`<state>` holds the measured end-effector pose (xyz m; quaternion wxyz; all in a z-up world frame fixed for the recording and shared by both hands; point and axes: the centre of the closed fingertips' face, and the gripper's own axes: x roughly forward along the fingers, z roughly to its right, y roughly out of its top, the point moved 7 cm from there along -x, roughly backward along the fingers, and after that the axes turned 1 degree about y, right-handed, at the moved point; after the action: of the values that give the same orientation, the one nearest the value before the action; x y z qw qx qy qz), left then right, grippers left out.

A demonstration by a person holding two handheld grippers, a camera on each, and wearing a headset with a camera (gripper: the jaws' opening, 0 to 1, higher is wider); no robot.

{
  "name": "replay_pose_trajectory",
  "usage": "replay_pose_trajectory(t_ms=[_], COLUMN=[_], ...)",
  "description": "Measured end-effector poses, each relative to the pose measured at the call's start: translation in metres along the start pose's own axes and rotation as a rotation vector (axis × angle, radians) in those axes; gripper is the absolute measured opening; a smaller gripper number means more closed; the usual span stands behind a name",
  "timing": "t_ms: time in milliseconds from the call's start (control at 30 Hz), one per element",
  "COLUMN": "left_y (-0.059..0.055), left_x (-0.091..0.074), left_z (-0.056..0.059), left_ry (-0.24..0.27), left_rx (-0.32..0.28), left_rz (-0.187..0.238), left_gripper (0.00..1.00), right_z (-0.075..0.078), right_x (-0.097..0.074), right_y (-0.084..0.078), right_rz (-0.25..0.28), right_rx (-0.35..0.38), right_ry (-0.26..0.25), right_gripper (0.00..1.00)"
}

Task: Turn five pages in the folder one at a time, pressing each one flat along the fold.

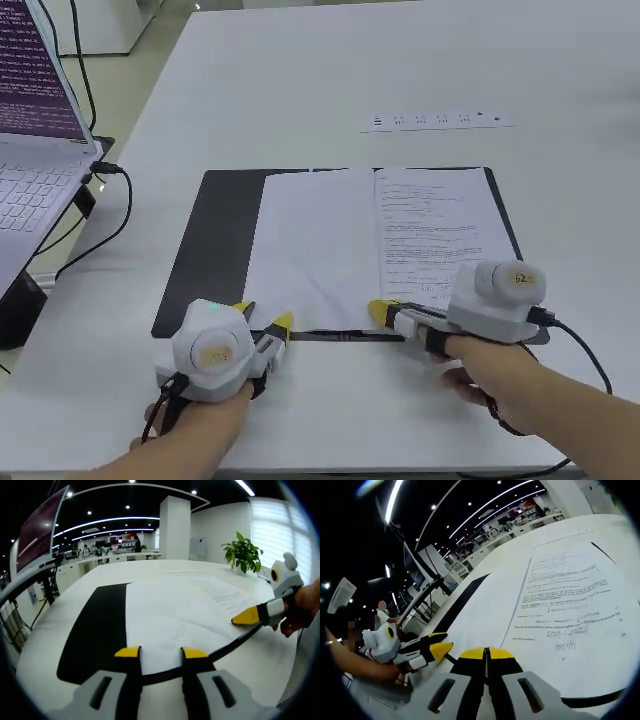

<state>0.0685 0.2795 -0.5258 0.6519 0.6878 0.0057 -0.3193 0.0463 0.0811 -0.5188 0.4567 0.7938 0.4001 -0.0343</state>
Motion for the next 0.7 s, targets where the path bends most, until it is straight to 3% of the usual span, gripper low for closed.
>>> replay_pose_trajectory(t_ms=[467,700], left_y=[0.0,0.002], left_x=[-0.001,-0.002], left_z=[0.0,0.0], left_ry=[0.002,0.002], left_rx=[-0.002,0.003], left_rz=[-0.007,-0.021], left_gripper=[0.3,0.3], right_z=[-0.016,-0.021], right_x=[-0.021,-0.041], right_y=[-0.021,-0.018], right_rz=[-0.056,-0.023], right_rx=[0.041,0.063], right_ry=[-0.019,-0.036], right_gripper=[0.0,0.0])
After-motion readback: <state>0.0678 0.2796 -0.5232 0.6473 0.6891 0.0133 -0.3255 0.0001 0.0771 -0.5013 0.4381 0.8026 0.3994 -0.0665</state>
